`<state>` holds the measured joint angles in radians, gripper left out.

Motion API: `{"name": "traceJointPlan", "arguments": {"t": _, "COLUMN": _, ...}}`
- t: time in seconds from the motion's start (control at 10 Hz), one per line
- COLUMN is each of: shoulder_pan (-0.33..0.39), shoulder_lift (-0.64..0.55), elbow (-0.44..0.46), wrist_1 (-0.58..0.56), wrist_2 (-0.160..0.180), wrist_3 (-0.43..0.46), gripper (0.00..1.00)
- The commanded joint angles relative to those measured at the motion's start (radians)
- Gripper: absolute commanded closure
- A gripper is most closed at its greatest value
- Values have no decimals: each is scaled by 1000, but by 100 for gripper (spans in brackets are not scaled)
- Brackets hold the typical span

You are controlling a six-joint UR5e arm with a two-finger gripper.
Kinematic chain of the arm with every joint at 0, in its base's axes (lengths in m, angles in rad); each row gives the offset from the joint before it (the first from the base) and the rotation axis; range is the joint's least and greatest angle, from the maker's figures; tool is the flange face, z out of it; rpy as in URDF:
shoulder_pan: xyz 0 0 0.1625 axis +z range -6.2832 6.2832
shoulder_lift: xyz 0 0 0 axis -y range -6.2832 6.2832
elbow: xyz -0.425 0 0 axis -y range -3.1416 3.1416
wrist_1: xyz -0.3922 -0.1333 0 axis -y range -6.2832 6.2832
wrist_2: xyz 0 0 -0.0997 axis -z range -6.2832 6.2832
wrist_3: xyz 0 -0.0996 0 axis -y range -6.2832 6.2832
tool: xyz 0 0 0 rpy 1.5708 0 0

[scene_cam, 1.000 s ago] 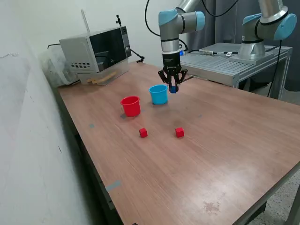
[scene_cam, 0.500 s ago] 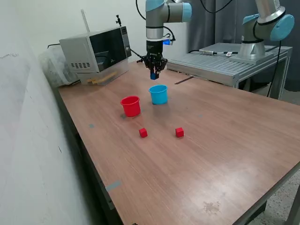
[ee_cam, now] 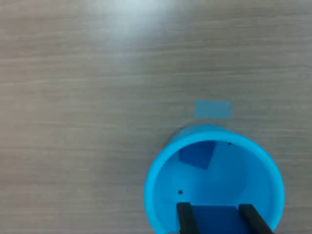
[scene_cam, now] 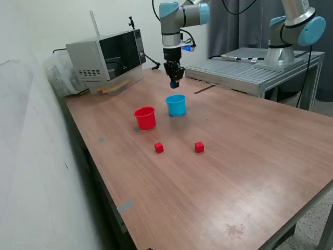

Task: Place red objects in the red bin, and blue objects in the blue bin.

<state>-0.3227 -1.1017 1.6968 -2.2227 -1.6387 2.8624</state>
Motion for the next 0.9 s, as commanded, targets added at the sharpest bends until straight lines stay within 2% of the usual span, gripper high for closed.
{"name": "traceJointPlan", "arguments": {"t": 0.0, "shoulder_pan": 19, "shoulder_lift": 8, "elbow": 6, "wrist_1": 8, "wrist_2": 2, "wrist_3": 41, "gripper": 100}}
{"name": "traceJointPlan", "arguments": {"t": 0.3, "shoulder_pan": 33, "shoulder_lift": 39, "elbow": 9, "wrist_1": -3, "wrist_2": 3, "wrist_3": 40, "gripper": 100}}
{"name": "traceJointPlan", "arguments": {"t": 0.4, "shoulder_pan": 33, "shoulder_lift": 40, "elbow": 4, "wrist_1": -3, "wrist_2": 0, "wrist_3": 38, "gripper": 0}}
{"name": "traceJointPlan", "arguments": {"t": 0.8, "shoulder_pan": 28, "shoulder_lift": 45, "elbow": -6, "wrist_1": -3, "wrist_2": -3, "wrist_3": 32, "gripper": 0}}
